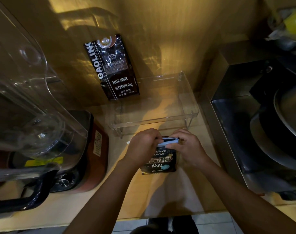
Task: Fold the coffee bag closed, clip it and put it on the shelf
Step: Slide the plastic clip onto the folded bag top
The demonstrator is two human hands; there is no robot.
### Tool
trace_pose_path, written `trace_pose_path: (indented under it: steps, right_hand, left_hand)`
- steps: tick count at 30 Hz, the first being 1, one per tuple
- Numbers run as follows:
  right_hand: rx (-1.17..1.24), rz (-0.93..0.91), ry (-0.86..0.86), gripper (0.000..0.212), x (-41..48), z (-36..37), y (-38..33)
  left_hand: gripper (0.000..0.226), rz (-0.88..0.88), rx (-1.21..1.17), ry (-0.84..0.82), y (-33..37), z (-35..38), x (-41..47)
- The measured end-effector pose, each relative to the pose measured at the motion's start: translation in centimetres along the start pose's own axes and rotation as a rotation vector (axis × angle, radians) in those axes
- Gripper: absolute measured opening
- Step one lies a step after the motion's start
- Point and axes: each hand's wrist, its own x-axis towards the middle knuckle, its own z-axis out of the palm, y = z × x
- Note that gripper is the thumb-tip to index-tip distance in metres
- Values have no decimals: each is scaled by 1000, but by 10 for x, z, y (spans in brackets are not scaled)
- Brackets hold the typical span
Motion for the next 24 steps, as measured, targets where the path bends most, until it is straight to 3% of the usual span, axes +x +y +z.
trace_pose_path:
  steps: [6,24]
  right_hand:
    - [78,41,19,18,-3,2,1]
    - [-65,-56,28,18,-2,5,11]
  left_hand:
    - [4,-20,-42,88,5,11,-6]
    - [6,-37,-72,93,6,10,-8]
